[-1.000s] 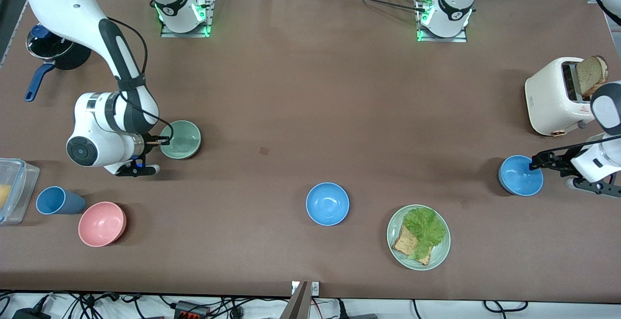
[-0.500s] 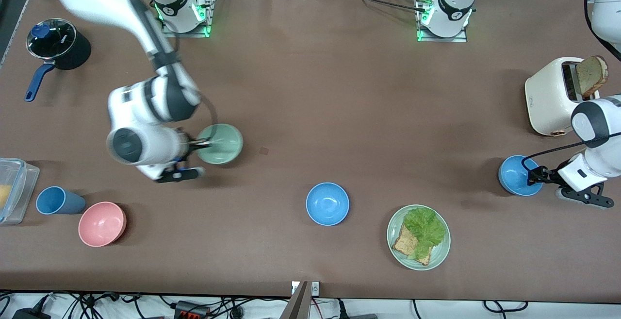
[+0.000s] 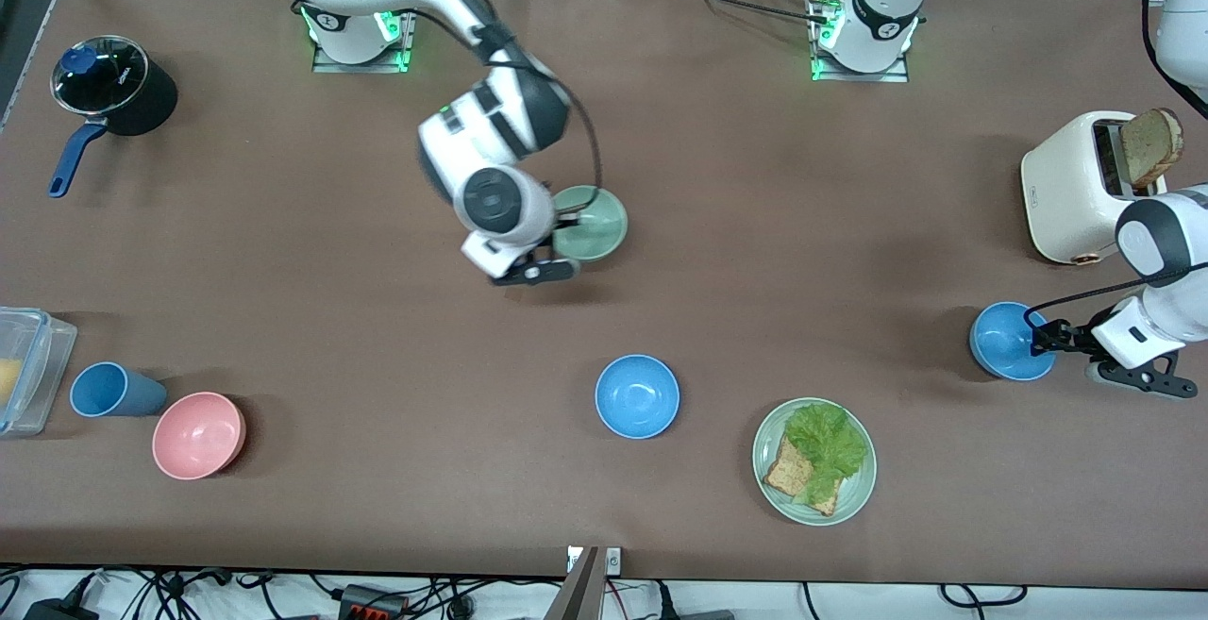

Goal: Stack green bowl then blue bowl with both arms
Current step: 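Carry the green bowl with the right gripper toward the table center, then release the green bowl with the right gripper while the left gripper grasps the blue bowl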

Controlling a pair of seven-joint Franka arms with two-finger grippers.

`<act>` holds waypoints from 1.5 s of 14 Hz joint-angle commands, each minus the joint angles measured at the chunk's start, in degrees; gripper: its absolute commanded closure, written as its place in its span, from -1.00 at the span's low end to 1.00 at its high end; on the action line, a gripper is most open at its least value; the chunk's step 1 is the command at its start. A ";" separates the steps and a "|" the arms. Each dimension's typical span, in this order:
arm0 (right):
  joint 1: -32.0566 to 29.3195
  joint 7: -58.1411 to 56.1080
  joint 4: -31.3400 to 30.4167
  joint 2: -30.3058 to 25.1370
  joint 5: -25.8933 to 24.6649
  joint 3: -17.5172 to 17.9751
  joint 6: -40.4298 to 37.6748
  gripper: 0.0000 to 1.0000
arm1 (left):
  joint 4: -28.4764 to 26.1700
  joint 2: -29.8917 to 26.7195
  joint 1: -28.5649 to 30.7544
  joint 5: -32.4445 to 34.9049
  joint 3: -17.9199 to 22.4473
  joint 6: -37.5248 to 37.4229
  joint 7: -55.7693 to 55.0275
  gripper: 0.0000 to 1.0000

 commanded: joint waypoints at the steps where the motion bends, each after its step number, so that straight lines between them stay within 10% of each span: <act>1: 2.68 4.41 4.04 4.18 1.51 -0.79 2.59 1.00 | -2.71 -0.14 0.51 1.33 -0.43 2.25 0.63 -0.99; 5: 5.23 5.56 4.04 6.91 1.69 -0.61 6.82 1.00 | -3.95 -0.05 0.51 1.33 -0.42 4.10 0.63 -0.86; 9: 5.58 5.65 4.04 7.62 4.75 -0.61 7.62 1.00 | -4.04 -0.05 2.69 1.33 -1.03 4.10 0.81 -0.04; 10: 5.59 6.09 4.04 7.70 6.33 -0.61 7.62 0.38 | -4.04 0.04 2.53 1.33 -1.13 4.02 0.72 0.18; 11: 5.50 6.27 4.04 7.53 8.00 -0.61 7.53 -0.99 | -4.12 0.04 2.27 1.24 -1.13 3.84 0.63 0.44; 13: 5.59 7.58 4.30 6.22 8.46 -0.70 7.09 -1.00 | -4.21 -0.05 2.26 1.24 -1.13 3.58 0.55 0.95; 21: -4.15 2.15 4.39 -8.28 -5.95 -3.95 -0.29 -1.00 | -3.25 -3.81 2.79 0.19 -4.20 -9.67 6.35 1.00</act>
